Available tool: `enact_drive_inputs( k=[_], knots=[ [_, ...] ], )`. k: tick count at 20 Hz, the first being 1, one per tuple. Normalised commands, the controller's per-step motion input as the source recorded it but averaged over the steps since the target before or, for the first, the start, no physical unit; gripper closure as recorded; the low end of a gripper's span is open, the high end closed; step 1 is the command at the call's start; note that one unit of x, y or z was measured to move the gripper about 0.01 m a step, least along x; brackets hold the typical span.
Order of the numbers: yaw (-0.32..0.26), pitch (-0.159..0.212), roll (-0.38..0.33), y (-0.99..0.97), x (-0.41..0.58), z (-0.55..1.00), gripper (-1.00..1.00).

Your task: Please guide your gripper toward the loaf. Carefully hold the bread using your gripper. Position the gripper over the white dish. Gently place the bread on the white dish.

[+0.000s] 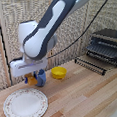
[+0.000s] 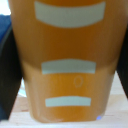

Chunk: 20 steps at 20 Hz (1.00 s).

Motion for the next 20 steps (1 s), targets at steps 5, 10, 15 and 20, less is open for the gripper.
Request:
enact_drive_inputs(
  k=[5,10,15,20],
  knots=[
    [0.033,0.09,-0.062,0.45,0.039,-0.58,1.0],
    [0.046,0.061,-0.071,0.28,0.02,-0.46,1.0],
    [0.01,-0.001,-0.021,0.17,0.0,0.0,-1.0],
    [0.023,0.0,0.007,-0.05,0.114,0.62,-1.0]
  ],
)
